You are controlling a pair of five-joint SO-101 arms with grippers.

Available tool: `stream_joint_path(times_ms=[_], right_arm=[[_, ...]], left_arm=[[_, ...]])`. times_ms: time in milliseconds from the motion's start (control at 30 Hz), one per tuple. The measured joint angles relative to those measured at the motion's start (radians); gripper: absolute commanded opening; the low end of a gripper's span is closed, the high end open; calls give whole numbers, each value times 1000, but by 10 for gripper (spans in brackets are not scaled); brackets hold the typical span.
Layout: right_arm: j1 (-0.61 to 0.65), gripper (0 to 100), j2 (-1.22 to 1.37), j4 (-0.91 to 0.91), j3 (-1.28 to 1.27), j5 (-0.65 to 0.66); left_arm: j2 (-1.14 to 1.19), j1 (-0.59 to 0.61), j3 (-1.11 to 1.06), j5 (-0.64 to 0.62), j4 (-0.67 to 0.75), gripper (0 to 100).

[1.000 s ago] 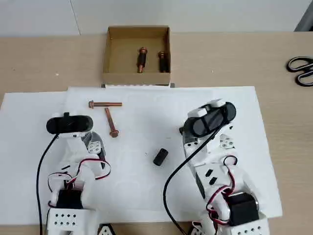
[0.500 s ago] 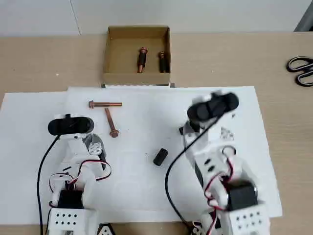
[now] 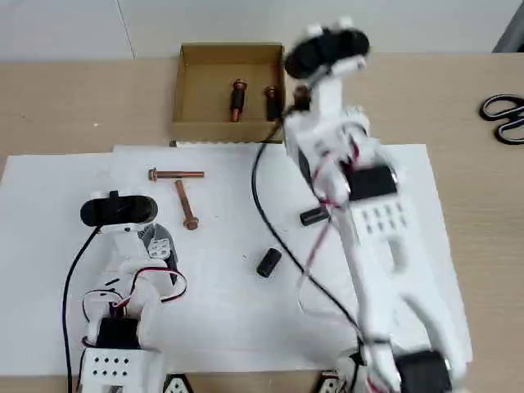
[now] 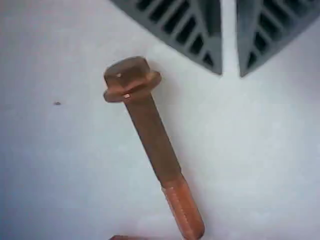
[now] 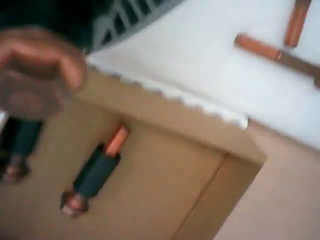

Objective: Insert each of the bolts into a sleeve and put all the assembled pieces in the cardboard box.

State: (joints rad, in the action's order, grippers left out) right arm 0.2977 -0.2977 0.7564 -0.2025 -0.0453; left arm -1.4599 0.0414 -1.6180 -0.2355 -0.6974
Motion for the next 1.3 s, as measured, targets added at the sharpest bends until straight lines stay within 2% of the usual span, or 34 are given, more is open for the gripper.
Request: stream_joint_path(times_ms=[367,633,867,967,1167,1300], right_arm=[[-2,2,591,-227,450,0],[31,3,973,-308,741,0],[40,5,1266,-356,976,78],[44,32,1324,-295,1066,81],[69,217,1349,-51,1214,84],[63,224,1347,103,1307,84]], left_arm=[[0,0,0,0,0,6],[0,0,0,0,0,6],[0,0,0,0,0,6],[0,0,0,0,0,6],[0,0,0,0,0,6],[0,0,0,0,0,6]])
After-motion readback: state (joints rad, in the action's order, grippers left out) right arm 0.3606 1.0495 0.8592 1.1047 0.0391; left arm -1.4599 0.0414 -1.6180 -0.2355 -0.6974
